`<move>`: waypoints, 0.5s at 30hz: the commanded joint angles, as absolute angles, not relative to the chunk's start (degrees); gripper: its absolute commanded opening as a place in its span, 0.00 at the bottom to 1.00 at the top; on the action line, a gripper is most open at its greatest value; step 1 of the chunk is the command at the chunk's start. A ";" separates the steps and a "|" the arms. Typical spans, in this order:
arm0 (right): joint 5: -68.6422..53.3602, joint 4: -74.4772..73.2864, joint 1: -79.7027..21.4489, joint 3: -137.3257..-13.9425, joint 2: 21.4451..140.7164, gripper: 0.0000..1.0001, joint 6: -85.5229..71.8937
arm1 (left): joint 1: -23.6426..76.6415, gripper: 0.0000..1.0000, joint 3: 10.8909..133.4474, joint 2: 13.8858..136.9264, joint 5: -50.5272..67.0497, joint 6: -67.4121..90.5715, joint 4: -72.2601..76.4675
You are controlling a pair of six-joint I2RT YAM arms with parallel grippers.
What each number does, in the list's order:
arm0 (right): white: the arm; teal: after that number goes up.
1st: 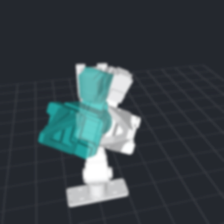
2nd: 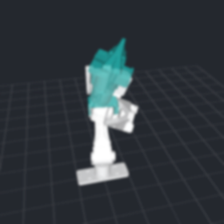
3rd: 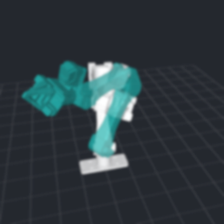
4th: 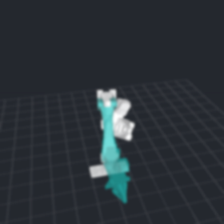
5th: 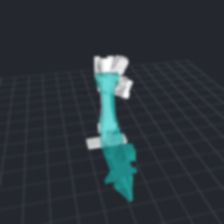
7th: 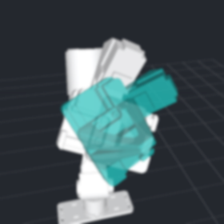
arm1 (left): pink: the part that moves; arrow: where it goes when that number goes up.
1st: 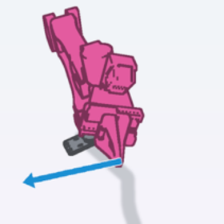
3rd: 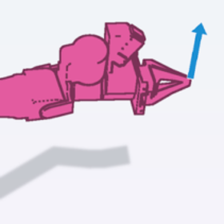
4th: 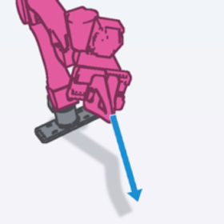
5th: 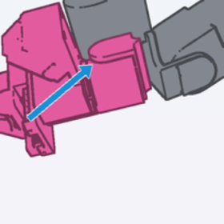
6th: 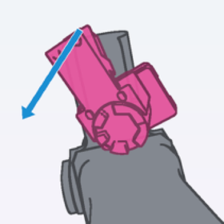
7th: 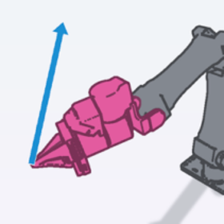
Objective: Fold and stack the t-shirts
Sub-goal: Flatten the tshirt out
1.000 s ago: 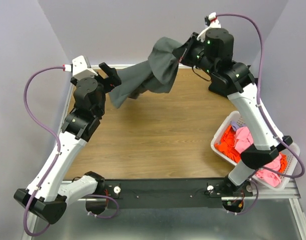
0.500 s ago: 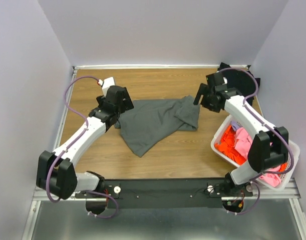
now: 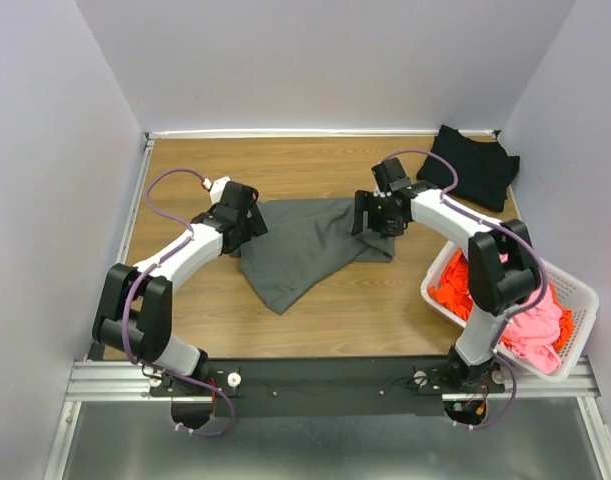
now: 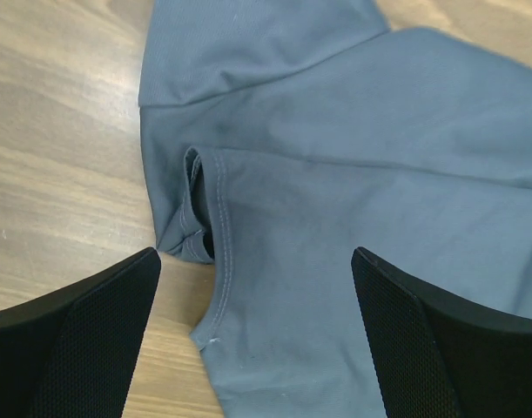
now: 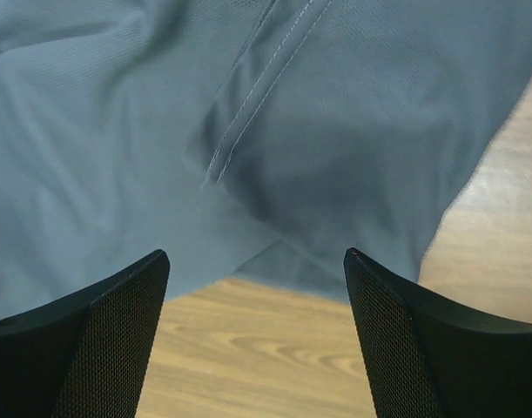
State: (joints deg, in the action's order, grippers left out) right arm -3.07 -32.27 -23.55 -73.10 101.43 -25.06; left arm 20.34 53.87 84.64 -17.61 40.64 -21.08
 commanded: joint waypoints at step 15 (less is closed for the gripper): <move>-6.15 -31.38 -24.79 -84.37 113.99 0.81 -18.90 | 17.23 0.87 49.75 89.99 -12.92 43.42 -22.94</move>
